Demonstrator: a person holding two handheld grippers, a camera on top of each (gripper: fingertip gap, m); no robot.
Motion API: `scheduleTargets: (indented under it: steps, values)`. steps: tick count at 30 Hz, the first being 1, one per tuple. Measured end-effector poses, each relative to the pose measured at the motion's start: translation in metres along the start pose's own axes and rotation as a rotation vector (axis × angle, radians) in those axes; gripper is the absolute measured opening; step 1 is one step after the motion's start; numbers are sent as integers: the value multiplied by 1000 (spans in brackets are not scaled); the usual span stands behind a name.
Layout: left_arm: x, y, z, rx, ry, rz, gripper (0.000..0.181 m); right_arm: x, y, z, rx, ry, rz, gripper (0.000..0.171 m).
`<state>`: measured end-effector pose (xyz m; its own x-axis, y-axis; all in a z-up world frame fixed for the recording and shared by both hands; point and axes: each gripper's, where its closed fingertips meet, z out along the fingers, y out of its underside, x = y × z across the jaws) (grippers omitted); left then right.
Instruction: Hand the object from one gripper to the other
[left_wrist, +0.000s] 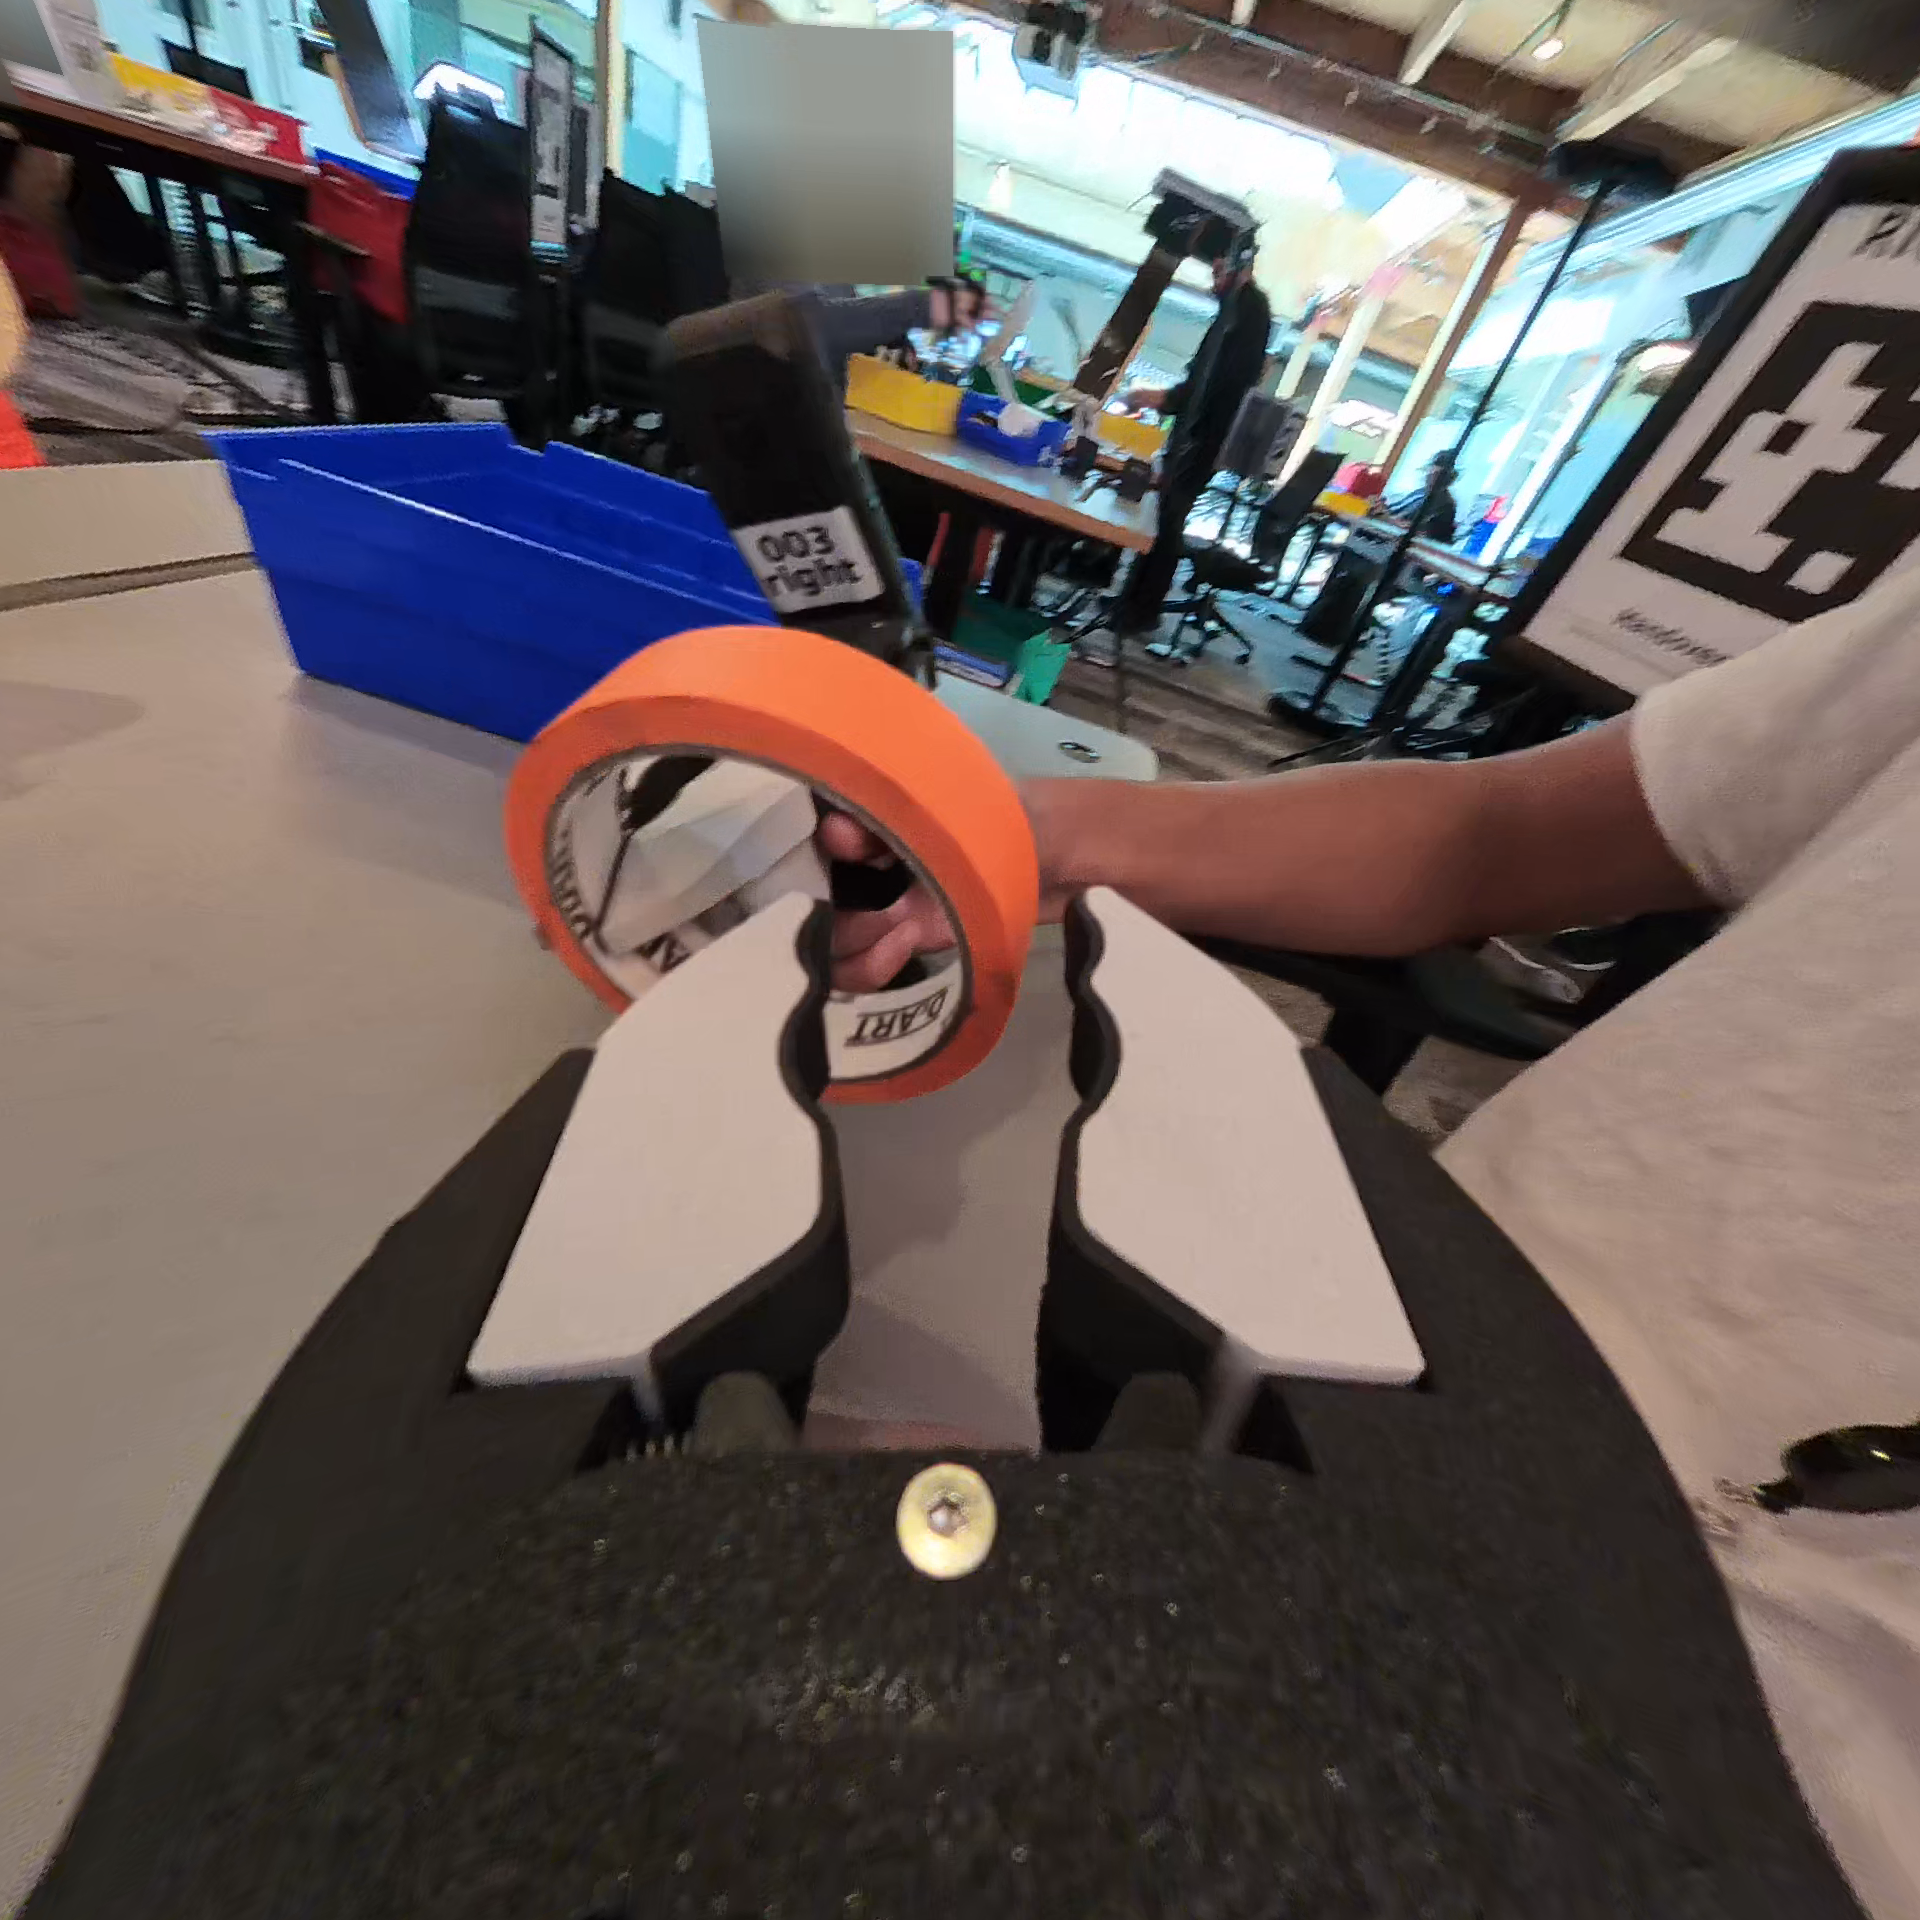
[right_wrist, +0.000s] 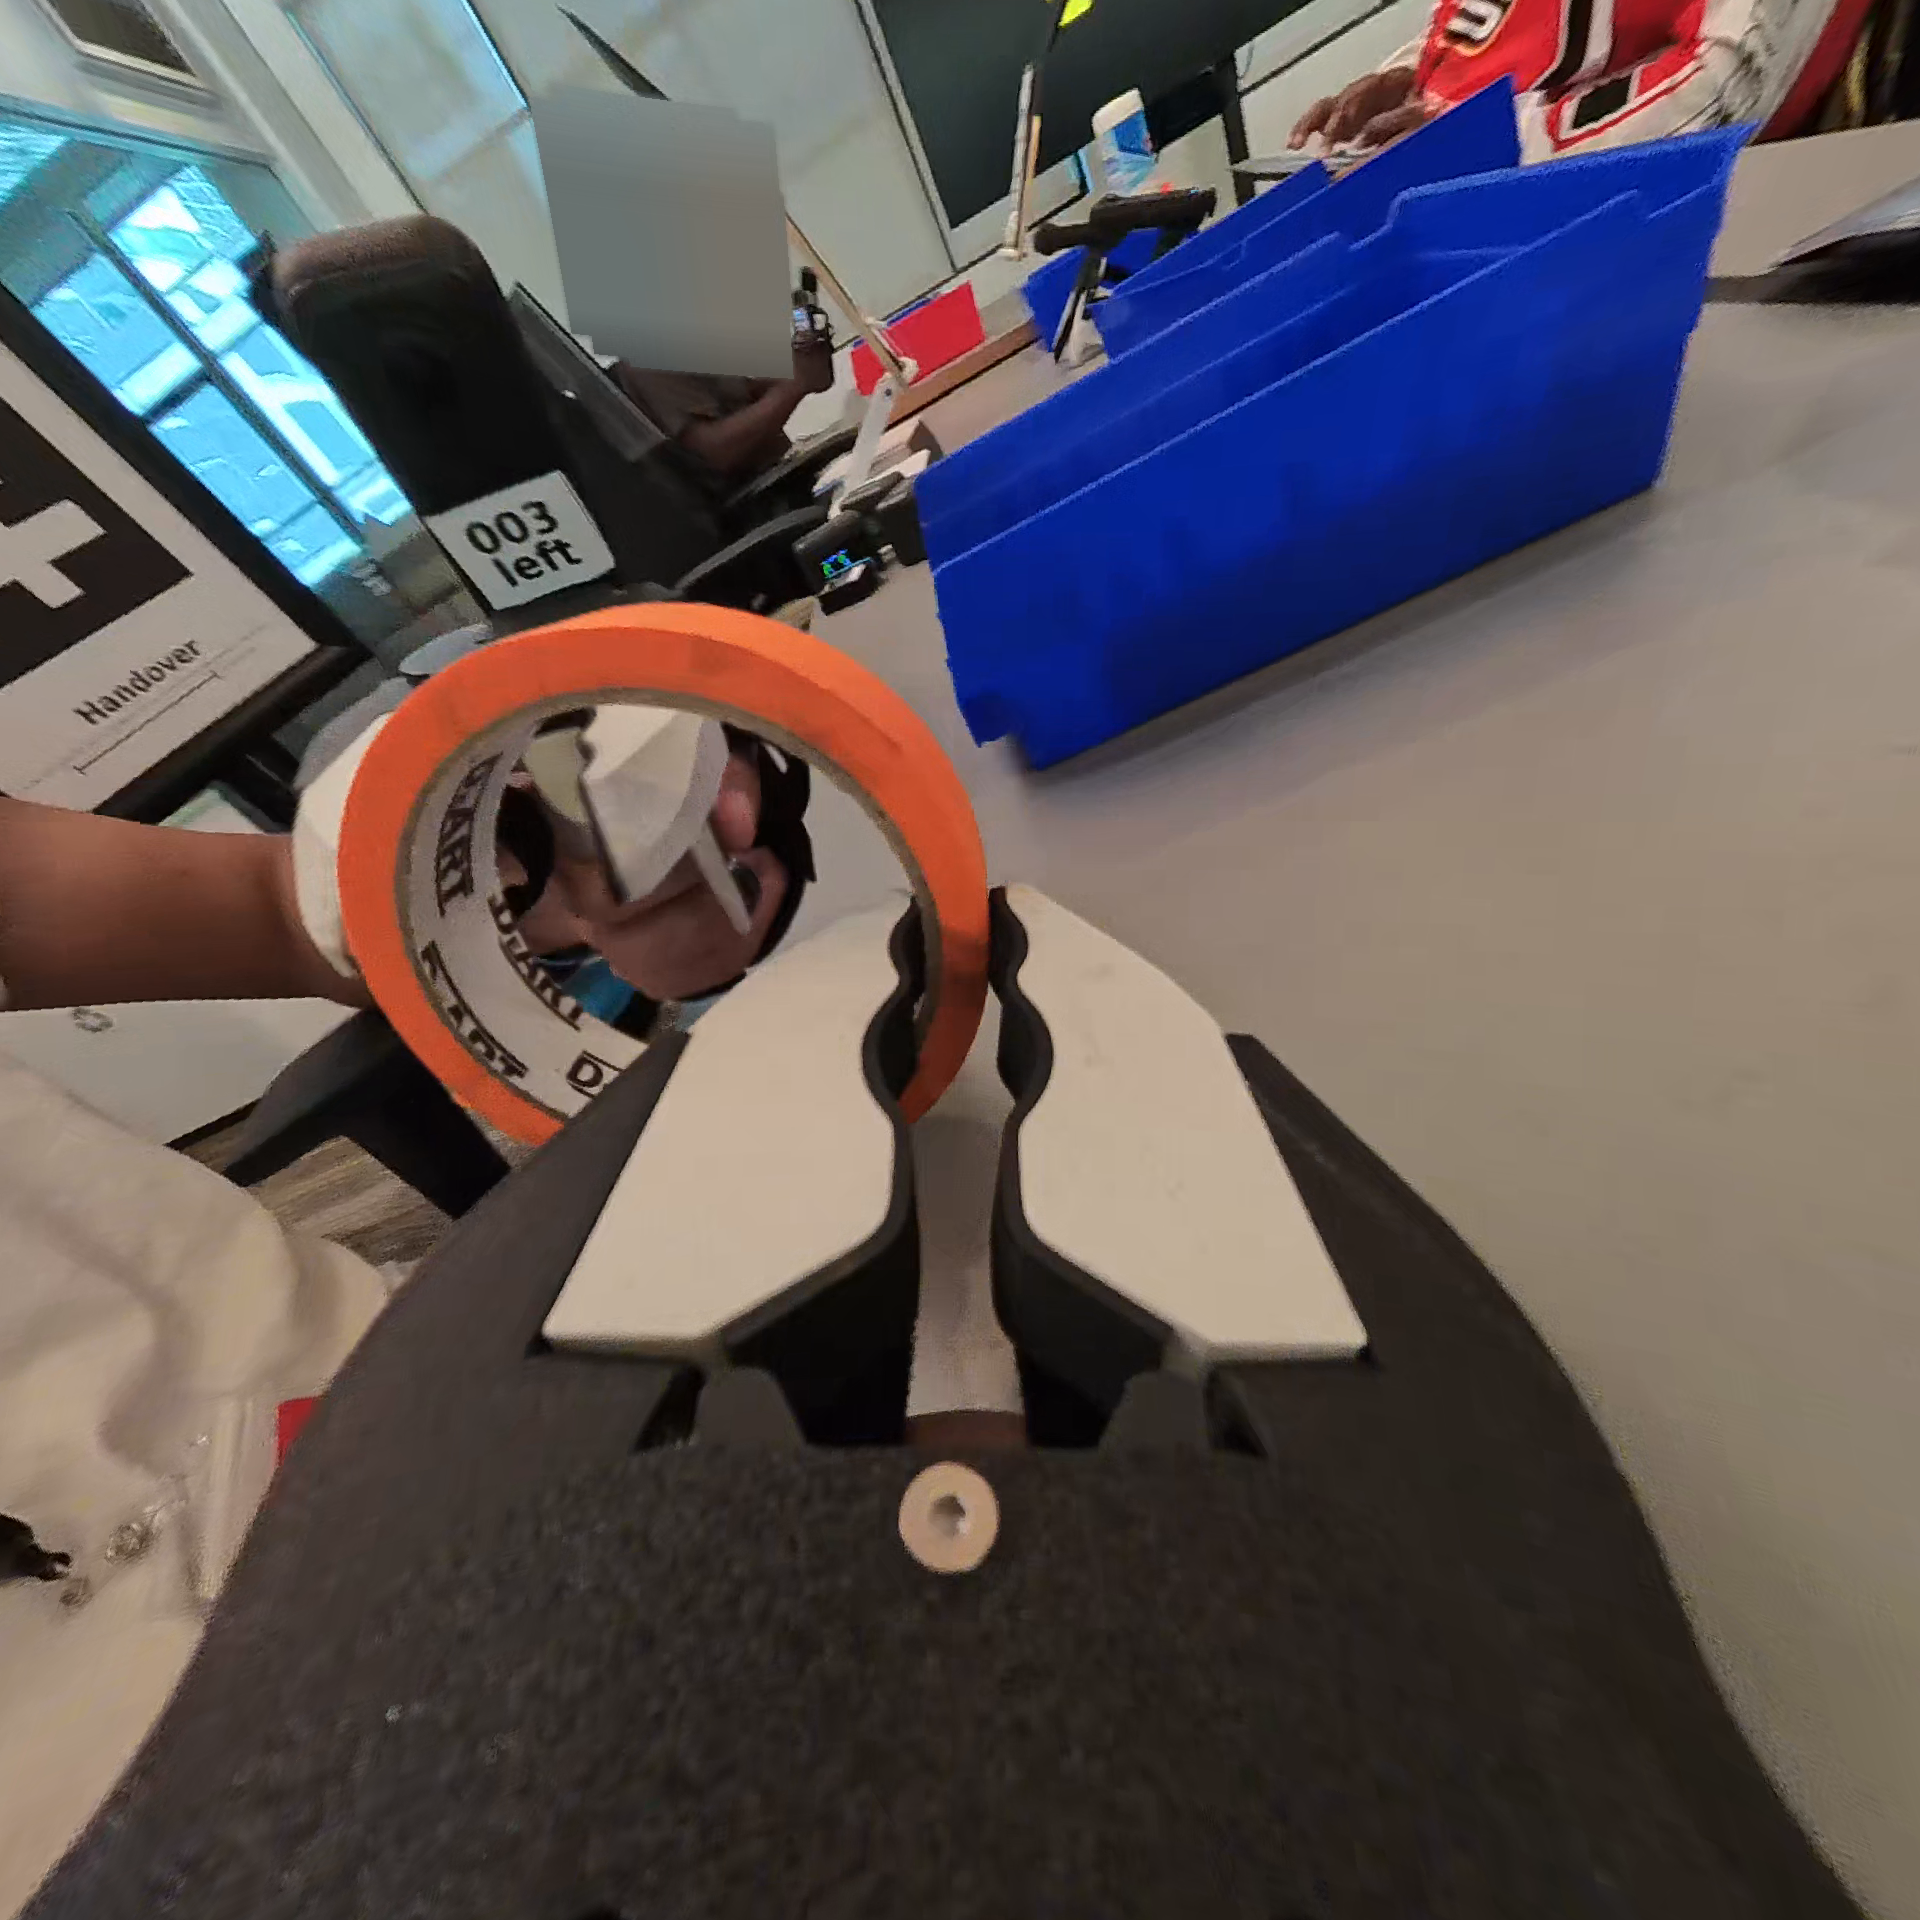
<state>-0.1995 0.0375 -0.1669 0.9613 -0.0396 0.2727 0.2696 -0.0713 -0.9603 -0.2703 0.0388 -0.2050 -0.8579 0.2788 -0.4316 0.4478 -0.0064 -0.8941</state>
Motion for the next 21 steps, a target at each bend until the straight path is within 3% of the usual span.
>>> scheduleTargets:
  steps: [4,9,11,17,21]
  values:
    - [10,3,1,-13,63,-6,14,-5,-1,12,26,-62,58,11]
    - [5,12,2,-65,36,-14,11,3,2,16,18,-41,84,12]
    - [0,14,2,-72,7,-5,10,7,3,14,15,0,54,25]
    - [-31,10,-10,-41,-103,-144,10,4,6,-3,-21,134,-187,45]
    - [-46,0,-19,39,-135,-251,10,-23,13,12,-46,136,-420,57]
